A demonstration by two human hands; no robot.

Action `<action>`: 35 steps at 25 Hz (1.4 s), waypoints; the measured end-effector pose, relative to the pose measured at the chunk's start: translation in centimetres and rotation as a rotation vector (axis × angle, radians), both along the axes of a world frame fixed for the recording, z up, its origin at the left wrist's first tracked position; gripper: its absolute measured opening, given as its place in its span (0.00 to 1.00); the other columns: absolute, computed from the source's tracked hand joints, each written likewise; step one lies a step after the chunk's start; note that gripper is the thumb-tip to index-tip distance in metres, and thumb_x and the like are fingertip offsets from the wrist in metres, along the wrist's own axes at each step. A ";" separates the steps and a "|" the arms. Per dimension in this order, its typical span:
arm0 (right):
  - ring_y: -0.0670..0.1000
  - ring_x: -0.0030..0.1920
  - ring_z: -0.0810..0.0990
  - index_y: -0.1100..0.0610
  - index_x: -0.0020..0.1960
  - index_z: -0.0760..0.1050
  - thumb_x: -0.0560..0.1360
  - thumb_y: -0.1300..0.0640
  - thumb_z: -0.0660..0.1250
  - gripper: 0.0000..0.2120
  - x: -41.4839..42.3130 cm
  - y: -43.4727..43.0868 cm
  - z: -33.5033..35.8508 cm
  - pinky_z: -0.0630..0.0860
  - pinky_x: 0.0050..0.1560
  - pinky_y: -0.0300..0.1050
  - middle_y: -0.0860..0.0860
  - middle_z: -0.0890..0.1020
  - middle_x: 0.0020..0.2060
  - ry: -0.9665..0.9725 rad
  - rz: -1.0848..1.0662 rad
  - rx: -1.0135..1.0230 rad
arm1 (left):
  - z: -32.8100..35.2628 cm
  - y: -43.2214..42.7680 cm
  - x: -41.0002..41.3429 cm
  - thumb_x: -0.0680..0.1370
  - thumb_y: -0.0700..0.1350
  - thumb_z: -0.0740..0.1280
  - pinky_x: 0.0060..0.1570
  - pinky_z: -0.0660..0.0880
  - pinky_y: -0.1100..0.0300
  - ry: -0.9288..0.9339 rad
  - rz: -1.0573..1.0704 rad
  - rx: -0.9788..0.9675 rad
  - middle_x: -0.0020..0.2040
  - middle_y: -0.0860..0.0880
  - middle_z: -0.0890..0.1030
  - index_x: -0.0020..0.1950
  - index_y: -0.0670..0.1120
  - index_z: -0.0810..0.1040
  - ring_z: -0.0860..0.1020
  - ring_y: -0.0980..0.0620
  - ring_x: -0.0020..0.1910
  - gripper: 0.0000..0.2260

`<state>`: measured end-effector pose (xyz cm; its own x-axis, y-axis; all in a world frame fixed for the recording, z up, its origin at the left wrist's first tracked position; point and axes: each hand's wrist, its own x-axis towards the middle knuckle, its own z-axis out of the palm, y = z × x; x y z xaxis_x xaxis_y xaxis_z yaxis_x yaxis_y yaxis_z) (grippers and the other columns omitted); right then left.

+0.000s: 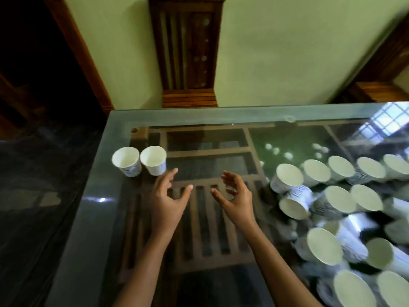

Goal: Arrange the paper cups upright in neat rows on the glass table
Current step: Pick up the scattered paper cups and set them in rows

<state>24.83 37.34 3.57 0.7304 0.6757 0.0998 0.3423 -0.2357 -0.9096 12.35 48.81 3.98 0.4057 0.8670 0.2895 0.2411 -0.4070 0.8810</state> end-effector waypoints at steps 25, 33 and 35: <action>0.56 0.47 0.81 0.62 0.52 0.79 0.69 0.62 0.72 0.12 12.1 -23.9 1.5 0.77 0.51 0.57 0.56 0.82 0.48 -0.063 -0.116 -0.205 | -3.3 -24.7 11.7 0.62 0.39 0.78 0.65 0.66 0.63 0.207 -0.624 -0.310 0.66 0.52 0.73 0.68 0.47 0.68 0.71 0.58 0.65 0.36; 0.62 0.54 0.76 0.65 0.59 0.75 0.70 0.70 0.63 0.17 14.4 -19.3 1.8 0.72 0.52 0.50 0.62 0.78 0.55 -0.436 0.189 -0.311 | -4.2 -22.8 9.6 0.61 0.38 0.79 0.60 0.70 0.63 0.032 -0.178 -0.357 0.60 0.58 0.75 0.62 0.49 0.72 0.74 0.59 0.60 0.33; 0.61 0.62 0.71 0.65 0.64 0.71 0.69 0.71 0.61 0.23 15.0 -17.9 1.4 0.70 0.58 0.51 0.60 0.74 0.62 -0.626 0.402 -0.452 | -4.2 -21.6 8.8 0.61 0.38 0.79 0.58 0.71 0.62 0.029 -0.073 -0.349 0.60 0.57 0.76 0.63 0.52 0.72 0.74 0.58 0.60 0.33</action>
<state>39.82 19.45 5.00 0.3287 0.9423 0.0629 0.8830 -0.2830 -0.3744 21.11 27.22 -0.26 0.4742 0.8798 -0.0315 0.2490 -0.0997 0.9634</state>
